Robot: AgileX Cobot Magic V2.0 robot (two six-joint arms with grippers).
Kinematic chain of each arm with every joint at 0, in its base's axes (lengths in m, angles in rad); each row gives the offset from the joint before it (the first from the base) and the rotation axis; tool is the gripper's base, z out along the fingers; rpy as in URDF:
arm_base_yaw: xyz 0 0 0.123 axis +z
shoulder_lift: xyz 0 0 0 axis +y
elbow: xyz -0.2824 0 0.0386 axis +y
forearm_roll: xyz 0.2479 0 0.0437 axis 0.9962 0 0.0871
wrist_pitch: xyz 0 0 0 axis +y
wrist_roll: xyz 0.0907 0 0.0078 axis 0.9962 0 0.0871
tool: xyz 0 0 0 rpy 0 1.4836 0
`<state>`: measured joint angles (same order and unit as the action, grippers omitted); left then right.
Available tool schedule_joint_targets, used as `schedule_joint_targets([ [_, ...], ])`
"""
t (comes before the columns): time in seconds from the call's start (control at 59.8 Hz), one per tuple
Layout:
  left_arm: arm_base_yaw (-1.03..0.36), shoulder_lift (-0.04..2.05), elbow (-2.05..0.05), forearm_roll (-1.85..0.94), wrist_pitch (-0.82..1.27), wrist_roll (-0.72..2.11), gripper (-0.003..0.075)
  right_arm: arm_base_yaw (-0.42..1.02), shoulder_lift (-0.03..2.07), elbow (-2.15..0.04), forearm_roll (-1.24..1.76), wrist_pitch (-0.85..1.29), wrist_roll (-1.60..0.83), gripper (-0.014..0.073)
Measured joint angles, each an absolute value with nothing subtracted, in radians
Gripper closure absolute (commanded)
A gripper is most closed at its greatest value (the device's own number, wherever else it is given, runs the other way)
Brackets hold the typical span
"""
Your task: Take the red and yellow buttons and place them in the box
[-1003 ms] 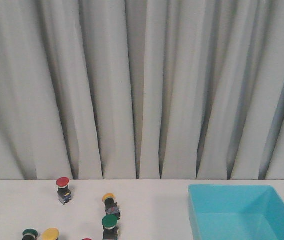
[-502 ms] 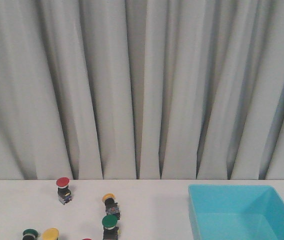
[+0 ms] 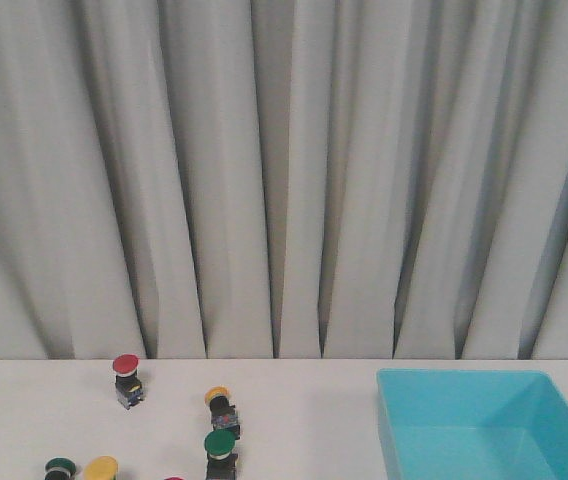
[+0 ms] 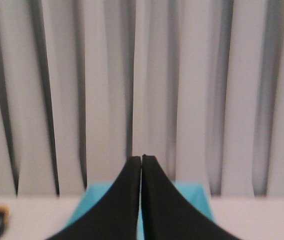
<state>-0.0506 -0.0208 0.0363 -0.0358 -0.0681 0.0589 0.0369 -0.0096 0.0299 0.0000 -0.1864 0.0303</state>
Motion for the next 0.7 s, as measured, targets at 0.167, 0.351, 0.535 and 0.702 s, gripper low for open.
schedule_joint_targets([
  [0.167,-0.051,-0.006,-0.017,-0.082,-0.416,0.000,0.0726,0.037,0.075,-0.013,0.052,-0.537,0.027,0.0602],
  [0.351,-0.051,0.206,-0.359,-0.087,-0.369,0.047,0.0726,0.037,0.395,-0.386,-0.050,-0.567,-0.010,0.0602],
  [0.535,-0.051,0.524,-0.834,-0.087,0.052,0.098,0.0726,0.037,0.646,-0.809,-0.198,-0.249,0.327,0.0602],
  [0.702,-0.051,0.740,-1.025,-0.091,0.260,0.099,0.0726,0.038,0.759,-0.923,-0.222,-0.020,0.480,0.0602],
])
